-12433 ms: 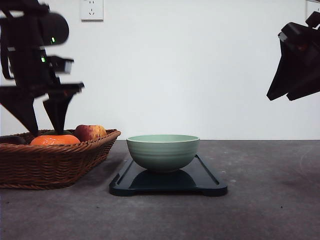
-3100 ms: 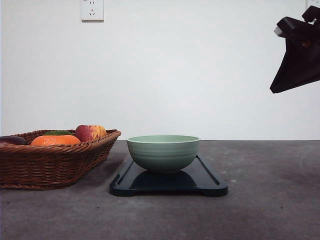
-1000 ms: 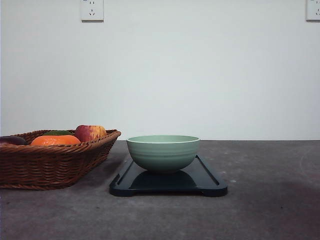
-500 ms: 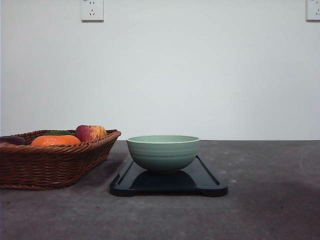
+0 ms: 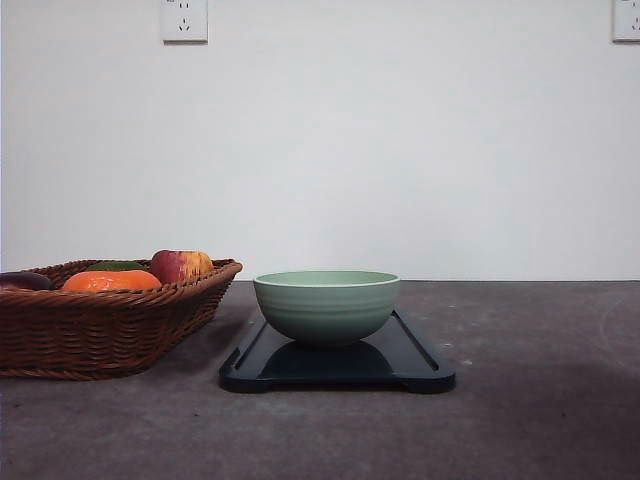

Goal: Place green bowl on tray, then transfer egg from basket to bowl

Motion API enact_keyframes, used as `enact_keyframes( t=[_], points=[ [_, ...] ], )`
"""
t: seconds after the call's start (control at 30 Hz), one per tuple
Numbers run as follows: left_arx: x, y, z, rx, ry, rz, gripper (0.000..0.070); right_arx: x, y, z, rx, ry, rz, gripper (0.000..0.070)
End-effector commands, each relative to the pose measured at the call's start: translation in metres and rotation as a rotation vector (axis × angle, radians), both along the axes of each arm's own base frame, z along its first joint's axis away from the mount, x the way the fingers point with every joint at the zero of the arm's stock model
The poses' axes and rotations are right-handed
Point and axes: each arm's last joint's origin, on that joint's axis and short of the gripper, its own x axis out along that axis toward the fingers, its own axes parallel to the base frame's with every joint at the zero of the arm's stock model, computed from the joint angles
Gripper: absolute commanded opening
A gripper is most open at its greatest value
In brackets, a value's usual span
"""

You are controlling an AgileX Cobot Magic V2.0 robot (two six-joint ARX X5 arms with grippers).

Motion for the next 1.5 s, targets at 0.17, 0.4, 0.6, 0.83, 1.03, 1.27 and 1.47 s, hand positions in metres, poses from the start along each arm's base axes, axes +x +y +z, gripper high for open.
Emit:
enact_keyframes(
  t=[0.17, 0.4, 0.6, 0.83, 1.03, 1.27, 1.47],
  points=[
    [0.0011, 0.0003, -0.0054, 0.003, 0.006, 0.004, 0.0000, 0.0003, -0.0001, -0.0005, 0.017, -0.004, -0.004, 0.0016],
    [0.0011, 0.0003, -0.0054, 0.003, 0.006, 0.004, 0.0000, 0.0003, -0.0001, -0.0005, 0.017, -0.004, -0.004, 0.0016],
    [0.0011, 0.0003, -0.0054, 0.003, 0.006, 0.004, 0.0000, 0.0003, -0.0001, -0.0005, 0.017, -0.004, -0.004, 0.0016],
    [0.0011, 0.0003, -0.0054, 0.003, 0.006, 0.004, 0.0000, 0.0003, -0.0001, -0.0005, 0.017, -0.004, -0.004, 0.0016],
    [0.0011, 0.0003, -0.0054, 0.003, 0.006, 0.004, 0.0000, 0.0003, -0.0001, -0.0005, 0.017, -0.004, -0.004, 0.0016],
    [0.0011, 0.0003, -0.0054, 0.003, 0.006, 0.004, 0.0000, 0.0003, -0.0001, -0.0005, 0.017, -0.004, -0.004, 0.0016],
    [0.0011, 0.0003, -0.0054, 0.003, 0.006, 0.004, 0.0000, 0.0003, -0.0001, -0.0005, 0.017, -0.004, -0.004, 0.0016]
  ],
)
